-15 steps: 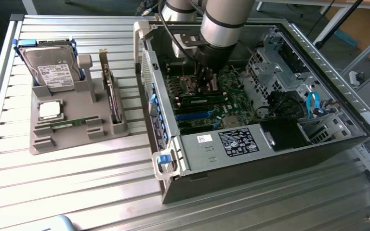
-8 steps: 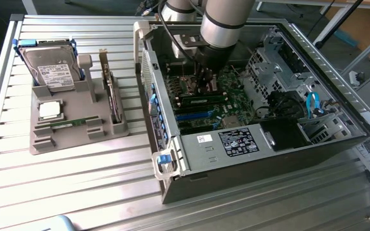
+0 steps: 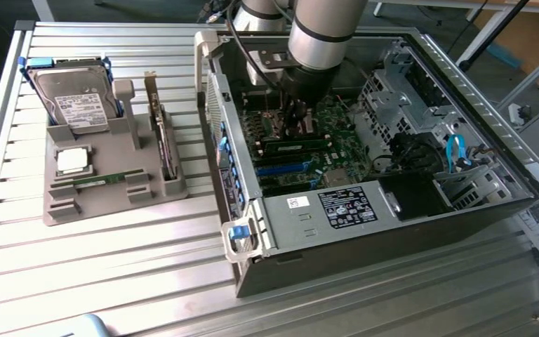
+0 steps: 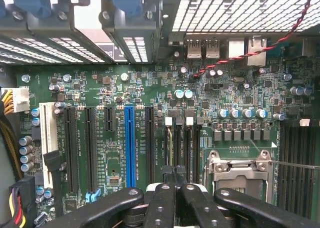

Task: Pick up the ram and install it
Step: 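Press down the ram until it locks into place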

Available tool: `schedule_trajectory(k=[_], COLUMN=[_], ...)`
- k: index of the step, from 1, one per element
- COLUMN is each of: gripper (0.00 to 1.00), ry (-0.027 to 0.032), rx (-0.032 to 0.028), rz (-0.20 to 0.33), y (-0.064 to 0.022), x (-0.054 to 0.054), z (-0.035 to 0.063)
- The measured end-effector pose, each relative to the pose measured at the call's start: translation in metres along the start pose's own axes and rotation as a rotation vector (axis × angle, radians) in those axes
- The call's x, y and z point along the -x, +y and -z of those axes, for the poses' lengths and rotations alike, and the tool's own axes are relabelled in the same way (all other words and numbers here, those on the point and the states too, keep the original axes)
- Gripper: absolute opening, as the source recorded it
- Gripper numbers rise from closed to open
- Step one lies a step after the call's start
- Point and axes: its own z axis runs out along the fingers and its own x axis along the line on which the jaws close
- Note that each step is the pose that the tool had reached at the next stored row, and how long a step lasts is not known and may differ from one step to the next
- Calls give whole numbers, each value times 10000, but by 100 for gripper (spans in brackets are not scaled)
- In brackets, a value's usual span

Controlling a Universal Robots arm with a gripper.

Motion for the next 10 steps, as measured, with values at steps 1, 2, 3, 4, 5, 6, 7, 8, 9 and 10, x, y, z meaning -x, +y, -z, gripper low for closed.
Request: schedule_trajectory(k=[1,2,3,4,5,6,7,8,9,10], gripper=[10,10,10,10,10,10,10,10,10,10], ry=[0,0,0,-1,-3,-1,0,0,0,0], rx=[0,0,0,0,-1,-1,1,0,0,0], rz=[1,1,0,0,0,0,0,0,0,0], y=[0,0,0,1,1,1,1,1,2,2], x=[0,0,0,-1,-1,-1,-1,-1,-1,-1], z=[0,0,0,-3,-8,-13,-19,-25,-32,-40])
